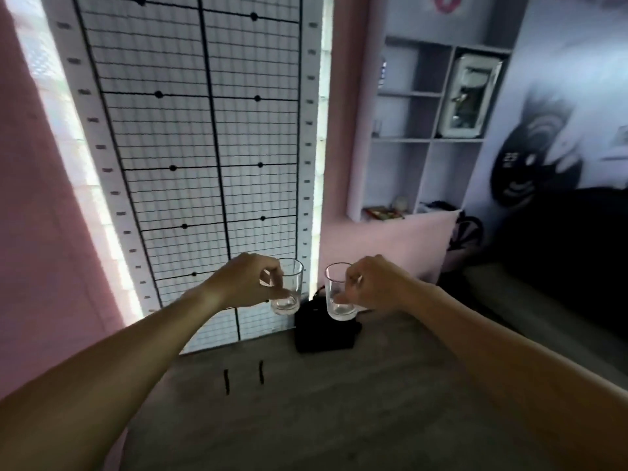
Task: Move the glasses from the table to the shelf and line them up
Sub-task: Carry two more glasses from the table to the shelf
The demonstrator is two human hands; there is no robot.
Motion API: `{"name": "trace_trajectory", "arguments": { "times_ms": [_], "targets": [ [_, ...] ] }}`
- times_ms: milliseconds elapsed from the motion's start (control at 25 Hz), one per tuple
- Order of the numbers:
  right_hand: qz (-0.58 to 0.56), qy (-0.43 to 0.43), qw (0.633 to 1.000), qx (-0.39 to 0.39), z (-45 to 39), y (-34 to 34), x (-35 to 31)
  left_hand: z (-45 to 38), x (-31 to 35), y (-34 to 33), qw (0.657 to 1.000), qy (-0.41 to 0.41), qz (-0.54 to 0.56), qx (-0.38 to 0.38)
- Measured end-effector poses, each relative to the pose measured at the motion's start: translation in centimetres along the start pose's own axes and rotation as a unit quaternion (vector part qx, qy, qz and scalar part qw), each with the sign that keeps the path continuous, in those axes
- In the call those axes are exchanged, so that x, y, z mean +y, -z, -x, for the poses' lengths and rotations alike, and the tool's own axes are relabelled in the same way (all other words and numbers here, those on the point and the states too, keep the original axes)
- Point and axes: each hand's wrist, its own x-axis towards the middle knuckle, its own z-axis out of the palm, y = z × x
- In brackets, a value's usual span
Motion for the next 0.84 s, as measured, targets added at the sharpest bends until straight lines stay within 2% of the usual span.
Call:
{"name": "trace_trajectory", "arguments": {
  "times_ms": [280,560,840],
  "targets": [
    [0.043,-0.119,0.99,0.057,-5.4,7.8,11.2,-19.1,4.0,-2.7,0.993,-0.106,0.047,-0.022],
    [0.055,-0.213,0.969,0.111,-8.0,11.9,21.3,-34.2,9.2,-7.5,0.98,-0.188,0.058,-0.021],
    [0.063,-0.226,0.966,0.109,-10.8,14.5,33.8,-46.7,14.1,-13.7,0.973,-0.222,0.056,-0.004]
  ]
}}
